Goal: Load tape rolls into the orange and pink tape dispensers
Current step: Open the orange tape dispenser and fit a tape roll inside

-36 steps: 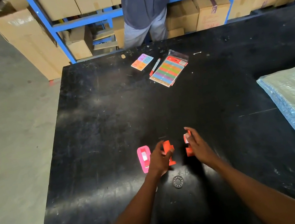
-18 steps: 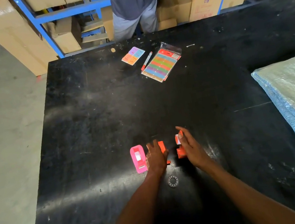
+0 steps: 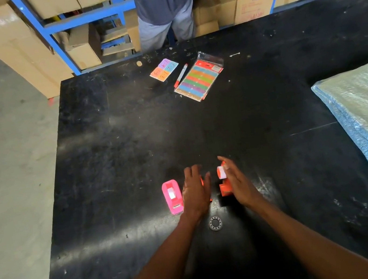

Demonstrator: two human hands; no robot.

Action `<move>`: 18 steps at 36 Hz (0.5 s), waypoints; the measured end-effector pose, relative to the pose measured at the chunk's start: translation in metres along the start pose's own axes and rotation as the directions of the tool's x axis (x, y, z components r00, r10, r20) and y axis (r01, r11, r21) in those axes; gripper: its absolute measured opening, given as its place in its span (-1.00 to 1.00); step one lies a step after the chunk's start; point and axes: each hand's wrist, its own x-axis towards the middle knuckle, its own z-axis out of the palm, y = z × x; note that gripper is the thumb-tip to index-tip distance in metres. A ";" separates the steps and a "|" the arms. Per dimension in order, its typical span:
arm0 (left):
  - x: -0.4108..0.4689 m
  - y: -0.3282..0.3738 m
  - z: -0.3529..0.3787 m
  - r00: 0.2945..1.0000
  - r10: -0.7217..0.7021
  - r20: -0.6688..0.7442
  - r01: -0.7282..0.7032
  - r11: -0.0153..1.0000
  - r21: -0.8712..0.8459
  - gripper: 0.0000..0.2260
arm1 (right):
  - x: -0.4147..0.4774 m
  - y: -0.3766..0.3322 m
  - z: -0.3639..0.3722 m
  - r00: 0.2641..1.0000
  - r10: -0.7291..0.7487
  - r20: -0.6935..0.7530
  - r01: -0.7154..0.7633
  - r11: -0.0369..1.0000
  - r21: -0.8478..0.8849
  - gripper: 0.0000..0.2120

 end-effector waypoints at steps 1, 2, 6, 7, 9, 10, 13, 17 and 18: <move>-0.001 0.007 -0.004 1.000 0.000 0.020 0.002 0.994 -0.111 -0.75 | 0.000 0.001 0.000 1.000 -0.012 -0.005 0.012 1.000 -0.003 -0.61; -0.002 0.013 -0.008 0.998 -0.008 0.068 0.022 0.977 -0.212 -0.75 | 0.000 0.001 -0.001 1.000 -0.021 -0.004 0.021 1.000 -0.002 -0.61; -0.004 0.028 -0.015 0.963 0.021 0.270 0.105 0.890 -0.444 -0.71 | -0.003 -0.003 -0.003 0.999 -0.033 -0.005 0.033 0.999 -0.016 -0.63; -0.005 0.029 -0.015 0.956 0.051 0.289 0.088 0.890 -0.447 -0.72 | -0.004 -0.003 -0.004 0.999 -0.036 -0.004 0.036 0.999 -0.018 -0.64; -0.006 0.033 -0.016 0.948 0.113 0.297 0.026 0.904 -0.426 -0.75 | -0.005 0.000 -0.005 0.999 -0.046 -0.001 0.046 0.999 -0.023 -0.62; -0.007 0.034 -0.017 0.947 0.132 0.292 0.001 0.910 -0.414 -0.77 | -0.006 0.000 -0.006 0.999 -0.054 -0.002 0.054 0.998 -0.032 -0.61; -0.012 0.036 -0.018 0.950 0.151 0.275 -0.028 0.913 -0.407 -0.77 | -0.012 0.000 -0.011 0.998 -0.063 -0.009 0.062 0.995 -0.072 -0.62; -0.020 0.031 -0.018 0.965 0.140 0.223 -0.040 0.916 -0.400 -0.75 | -0.020 0.000 -0.021 0.995 -0.049 -0.083 0.042 0.996 -0.079 -0.63; -0.022 0.029 -0.017 0.973 0.109 0.201 -0.022 0.920 -0.392 -0.75 | -0.022 0.001 -0.024 0.993 -0.042 -0.106 0.034 0.997 -0.074 -0.64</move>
